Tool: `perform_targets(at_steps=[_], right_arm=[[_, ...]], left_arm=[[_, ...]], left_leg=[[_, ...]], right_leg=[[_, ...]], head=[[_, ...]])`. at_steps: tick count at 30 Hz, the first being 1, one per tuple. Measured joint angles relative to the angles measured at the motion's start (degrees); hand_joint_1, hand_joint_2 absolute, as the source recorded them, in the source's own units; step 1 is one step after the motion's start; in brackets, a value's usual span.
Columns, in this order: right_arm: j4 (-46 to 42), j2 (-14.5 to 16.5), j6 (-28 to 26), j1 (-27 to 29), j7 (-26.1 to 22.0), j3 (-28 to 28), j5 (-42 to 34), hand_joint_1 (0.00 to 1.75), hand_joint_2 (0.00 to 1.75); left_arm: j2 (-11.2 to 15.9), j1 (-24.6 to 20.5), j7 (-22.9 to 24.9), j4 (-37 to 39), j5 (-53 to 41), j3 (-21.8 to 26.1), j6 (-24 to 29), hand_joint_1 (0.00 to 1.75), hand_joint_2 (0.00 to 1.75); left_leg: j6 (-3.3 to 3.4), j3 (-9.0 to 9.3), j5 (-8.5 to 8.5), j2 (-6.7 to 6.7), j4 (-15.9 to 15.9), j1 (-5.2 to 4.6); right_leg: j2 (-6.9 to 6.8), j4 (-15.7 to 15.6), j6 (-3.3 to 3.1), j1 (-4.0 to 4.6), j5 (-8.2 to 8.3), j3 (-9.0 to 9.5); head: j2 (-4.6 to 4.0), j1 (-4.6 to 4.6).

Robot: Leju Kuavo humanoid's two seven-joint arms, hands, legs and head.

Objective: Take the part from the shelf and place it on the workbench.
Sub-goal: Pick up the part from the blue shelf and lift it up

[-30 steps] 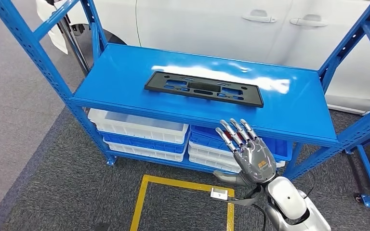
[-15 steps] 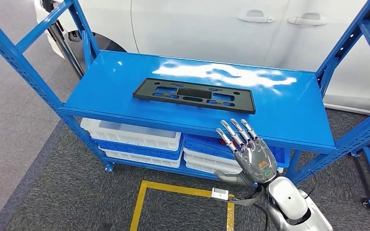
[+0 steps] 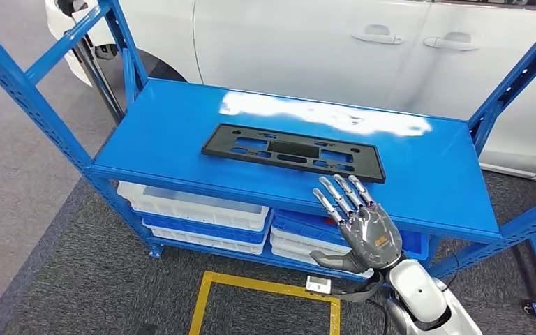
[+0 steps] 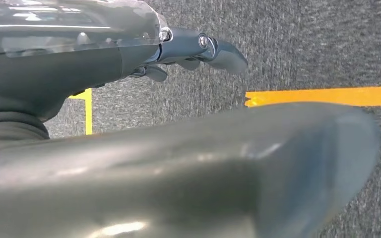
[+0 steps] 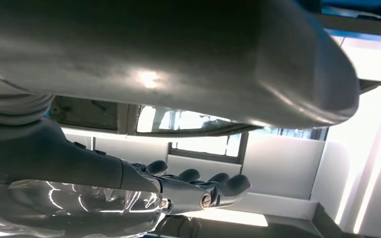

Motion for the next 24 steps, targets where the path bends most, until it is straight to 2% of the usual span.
perform_targets(at_steps=[1,2,3,4,5,6,8,10,11,13,14,15,16,17,19,20,21,23,24], right_arm=[[0.00,-0.02,0.01,0.09,-0.01,0.00,-0.01,0.00,0.00],[0.00,-0.05,0.01,0.12,-0.01,-0.01,-0.02,0.00,0.00],[0.00,-0.08,0.00,0.11,-0.01,-0.02,-0.03,0.00,0.00],[0.01,-0.09,-0.01,0.11,-0.01,-0.02,-0.04,0.00,0.00],[0.00,-0.10,-0.02,0.10,-0.03,-0.02,-0.04,0.00,0.00],[-0.05,-0.11,-0.03,0.14,-0.04,-0.02,-0.04,0.00,0.00],[-0.24,-0.11,-0.07,0.21,-0.08,-0.02,-0.01,0.00,0.00],[-0.51,-0.11,-0.11,0.21,-0.08,-0.02,0.19,0.00,0.00],[-0.62,-0.11,-0.13,0.14,-0.07,-0.01,0.30,0.00,0.00],[-0.72,-0.11,-0.14,0.08,-0.05,0.01,0.43,0.00,0.00],[-0.73,-0.11,-0.14,0.14,-0.03,0.03,0.46,0.00,0.00],[-0.74,-0.10,-0.15,0.24,-0.01,0.05,0.48,0.00,0.00],[-0.77,-0.10,-0.16,0.33,0.01,0.08,0.50,0.00,0.00],[-0.81,-0.09,-0.18,0.39,0.03,0.10,0.56,0.00,0.00],[-0.97,-0.06,-0.26,0.44,0.03,0.13,0.76,0.00,0.00],[-1.05,-0.04,-0.33,0.45,0.03,0.13,0.90,0.00,0.00],[-1.10,-0.02,-0.40,0.48,0.02,0.14,1.03,0.00,0.00],[-1.18,0.01,-0.56,0.56,0.02,0.16,1.20,0.00,0.00],[-1.27,0.01,-0.63,0.59,0.01,0.16,1.23,0.00,0.00]], left_arm=[[0.00,0.09,0.00,0.00,0.01,0.01,-0.01,0.00,0.00],[-0.01,0.14,-0.01,0.00,0.02,0.01,-0.02,0.00,0.00],[-0.02,0.17,-0.01,0.00,0.02,0.02,-0.02,0.00,0.00],[-0.03,0.15,-0.02,0.00,0.02,0.01,-0.02,0.00,0.00],[-0.04,0.11,-0.03,0.00,0.03,0.01,-0.03,0.00,0.00],[-0.04,0.09,-0.03,0.00,0.03,0.01,-0.04,0.00,0.00],[-0.04,0.04,-0.03,0.00,0.04,0.02,-0.06,0.00,0.00],[-0.04,-0.02,-0.07,0.00,0.04,0.01,-0.06,0.00,0.00],[-0.04,-0.08,-0.08,0.00,0.03,0.00,-0.06,0.00,0.00],[-0.04,-0.11,-0.11,0.00,0.02,-0.01,-0.08,0.00,0.00],[-0.04,-0.04,-0.11,0.00,0.00,-0.01,-0.10,0.00,0.00],[-0.04,0.05,-0.11,0.00,-0.02,-0.01,-0.13,0.00,0.00],[-0.04,0.13,-0.11,0.00,-0.04,-0.01,-0.15,0.00,0.00],[-0.04,0.17,-0.11,0.00,-0.06,-0.01,-0.19,0.00,0.00],[-0.02,0.17,-0.10,0.00,-0.10,-0.01,-0.25,0.00,0.00],[0.00,0.11,-0.10,0.00,-0.12,-0.01,-0.29,0.00,0.00],[0.02,0.09,-0.09,0.00,-0.13,-0.01,-0.33,0.00,0.00],[0.04,0.12,-0.06,0.00,-0.09,-0.01,-0.40,0.00,0.00],[0.03,0.17,-0.04,0.00,-0.07,-0.01,-0.42,0.00,0.00]], left_leg=[[-0.08,0.41,-0.35,-0.01,0.03,0.02],[-0.19,0.99,-0.79,-0.02,0.04,0.04],[-0.38,1.63,-1.29,-0.02,0.04,0.06],[-0.63,2.19,-1.76,-0.02,0.06,0.04],[-0.96,2.55,-2.17,-0.02,0.07,0.01],[-1.33,2.64,-2.51,0.00,0.04,-0.03],[-1.99,2.79,-2.73,0.05,0.27,-0.08],[-2.44,2.24,-2.96,0.12,2.43,0.01],[-2.64,0.98,-3.56,0.14,4.93,0.08],[-3.05,-3.31,-6.18,0.16,12.15,0.15],[-3.21,-5.65,-7.60,0.16,15.57,0.17],[-3.26,-7.37,-8.17,0.15,17.55,0.18],[-3.23,-8.19,-7.50,0.15,17.61,0.18],[-3.07,-7.97,-5.46,0.16,15.50,0.16],[-2.47,-5.63,-0.04,0.16,7.80,-0.01],[-2.17,-4.61,1.21,0.17,4.45,-0.18],[-1.87,-3.99,1.98,0.17,2.52,-0.34],[-1.48,-3.74,1.70,0.12,1.57,-0.49],[-1.24,-3.53,2.17,0.10,1.43,-0.33]], right_leg=[[-0.02,-0.30,0.13,-0.12,1.29,-0.69],[-0.07,-3.10,0.13,-0.24,3.86,-0.11],[-0.15,-7.36,0.06,-0.35,6.84,1.21],[-0.24,-11.12,-0.07,-0.33,8.72,2.51],[-0.33,-14.04,-0.41,-0.20,9.92,3.51],[-0.36,-15.39,-0.78,0.00,10.20,3.88],[-0.27,-15.68,-1.69,0.26,9.95,4.04],[-0.22,-16.00,-2.49,0.12,9.78,4.86],[-0.23,-16.15,-2.85,0.05,9.54,5.37],[-0.30,-16.28,-3.34,0.05,8.92,6.12],[-0.28,-16.28,-3.43,0.10,8.58,6.44],[-0.22,-16.27,-3.47,0.17,8.24,6.83],[-0.13,-16.27,-3.45,0.22,7.89,7.30],[-0.05,-16.26,-3.40,0.27,7.50,7.87],[0.04,-16.26,-3.18,0.37,6.70,9.11],[0.05,-16.23,-2.97,0.44,6.37,9.45],[0.05,-16.19,-2.67,0.51,6.08,9.61],[0.04,-16.22,-1.98,0.62,5.63,9.66],[0.03,-16.21,-1.63,0.60,5.33,9.76]], head=[[0.00,0.00],[0.00,0.00],[0.01,0.00],[0.00,0.00],[0.01,-0.01],[0.01,0.00],[0.01,-0.01],[0.01,-0.02],[0.01,-0.03],[0.01,-0.04],[0.01,-0.04],[0.01,-0.04],[0.01,-0.04],[0.01,-0.04],[0.01,-0.04],[0.01,-0.04],[0.01,-0.04],[0.00,-0.04],[0.01,-0.04]])
